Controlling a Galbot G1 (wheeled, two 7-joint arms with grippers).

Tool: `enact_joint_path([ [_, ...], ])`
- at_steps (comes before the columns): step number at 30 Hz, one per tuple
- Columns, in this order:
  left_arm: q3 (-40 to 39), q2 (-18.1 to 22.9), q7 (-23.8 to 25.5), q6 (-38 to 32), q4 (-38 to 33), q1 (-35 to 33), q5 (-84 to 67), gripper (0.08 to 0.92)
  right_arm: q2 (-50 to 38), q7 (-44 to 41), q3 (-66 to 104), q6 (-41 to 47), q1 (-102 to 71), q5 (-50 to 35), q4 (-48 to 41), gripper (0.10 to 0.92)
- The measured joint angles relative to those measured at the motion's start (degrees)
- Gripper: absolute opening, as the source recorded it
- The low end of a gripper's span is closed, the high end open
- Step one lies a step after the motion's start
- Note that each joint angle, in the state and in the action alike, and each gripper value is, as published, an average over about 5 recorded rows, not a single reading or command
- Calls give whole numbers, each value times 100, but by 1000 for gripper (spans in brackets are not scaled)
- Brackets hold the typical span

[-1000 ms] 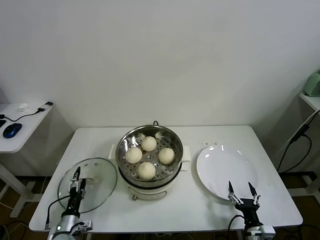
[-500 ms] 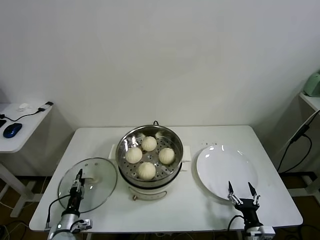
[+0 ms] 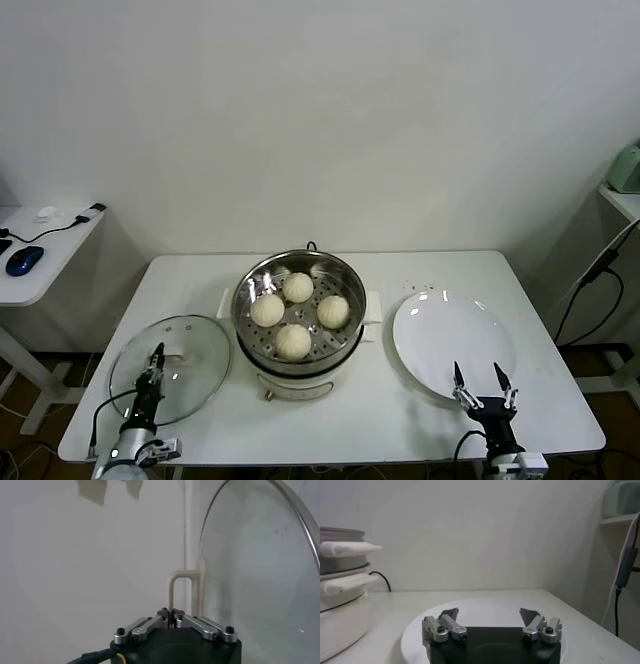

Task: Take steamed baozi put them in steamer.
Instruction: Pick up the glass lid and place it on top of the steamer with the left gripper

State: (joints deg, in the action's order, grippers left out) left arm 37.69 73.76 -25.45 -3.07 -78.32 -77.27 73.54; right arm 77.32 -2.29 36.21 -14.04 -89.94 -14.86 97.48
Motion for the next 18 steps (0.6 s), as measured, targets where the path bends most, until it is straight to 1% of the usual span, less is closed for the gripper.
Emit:
enact_joint_path([
  [4, 83, -85, 178, 65, -331, -131, -268, 134, 2, -3, 4, 1, -26, 43, 45, 823],
  [7, 181, -200, 407, 164, -704, -267, -563, 134, 3, 0, 11, 17, -42, 85, 87, 823],
  [12, 396, -473, 981, 499, -1448, -456, -1120, 134, 23, 28, 24, 79, -31, 204, 120, 823],
  [18, 512, -756, 1750, 1093, -2425, -480, -1526, 134, 60, 111, 13, 154, 15, 362, 137, 823],
])
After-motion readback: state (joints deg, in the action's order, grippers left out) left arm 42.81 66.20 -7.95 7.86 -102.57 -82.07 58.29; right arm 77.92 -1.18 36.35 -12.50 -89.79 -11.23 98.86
